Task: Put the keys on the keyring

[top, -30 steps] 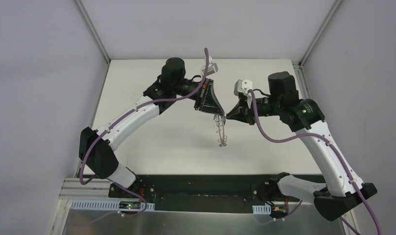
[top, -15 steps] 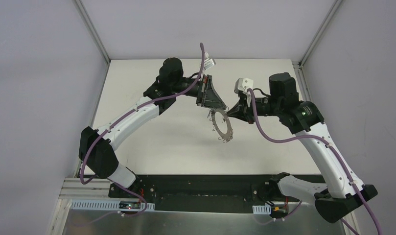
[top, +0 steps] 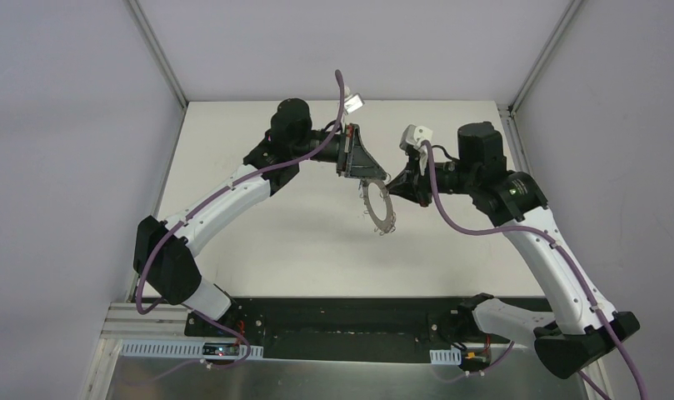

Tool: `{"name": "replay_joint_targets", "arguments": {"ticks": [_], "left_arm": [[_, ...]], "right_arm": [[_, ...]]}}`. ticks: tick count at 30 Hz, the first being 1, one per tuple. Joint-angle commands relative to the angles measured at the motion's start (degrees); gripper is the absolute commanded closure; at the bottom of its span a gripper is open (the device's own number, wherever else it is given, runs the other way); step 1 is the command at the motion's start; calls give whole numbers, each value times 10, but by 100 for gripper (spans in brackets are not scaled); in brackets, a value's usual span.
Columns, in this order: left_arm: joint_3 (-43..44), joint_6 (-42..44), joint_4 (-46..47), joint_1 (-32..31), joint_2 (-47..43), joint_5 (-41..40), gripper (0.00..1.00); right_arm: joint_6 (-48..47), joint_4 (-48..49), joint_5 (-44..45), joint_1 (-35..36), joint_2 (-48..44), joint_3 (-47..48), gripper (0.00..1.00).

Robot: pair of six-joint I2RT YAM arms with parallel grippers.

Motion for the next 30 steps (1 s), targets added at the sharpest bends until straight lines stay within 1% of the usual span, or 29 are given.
{"name": "replay_joint_targets", "arguments": {"ticks": [1,5,8,11,17,21,26,30], "left_arm": [[1,-19,53,8,-19,-15,100],[-10,-52,122,10,-17,22,100],[-20,-77,172,11,-14,60,100],[-25,-75,189,11,-14,84,100],[-17,-38,171,11,-10,113,100],[-9,-14,147,11,-7,122,100],[-8,-11,140,11,-6,111,100],[-6,-23,148,10,-3,99,100]], "right_arm": [[23,15,-16,-2,-3,-13,96],[24,15,-10,-14,-19,-17,85],[23,11,-15,-29,-37,-15,83],[21,1,-27,-44,-54,-12,81],[25,-9,-45,-62,-68,-5,77],[56,10,-69,-63,-54,5,73],[101,42,-139,-64,-29,-11,66],[114,67,-160,-64,-18,-38,60]]}}
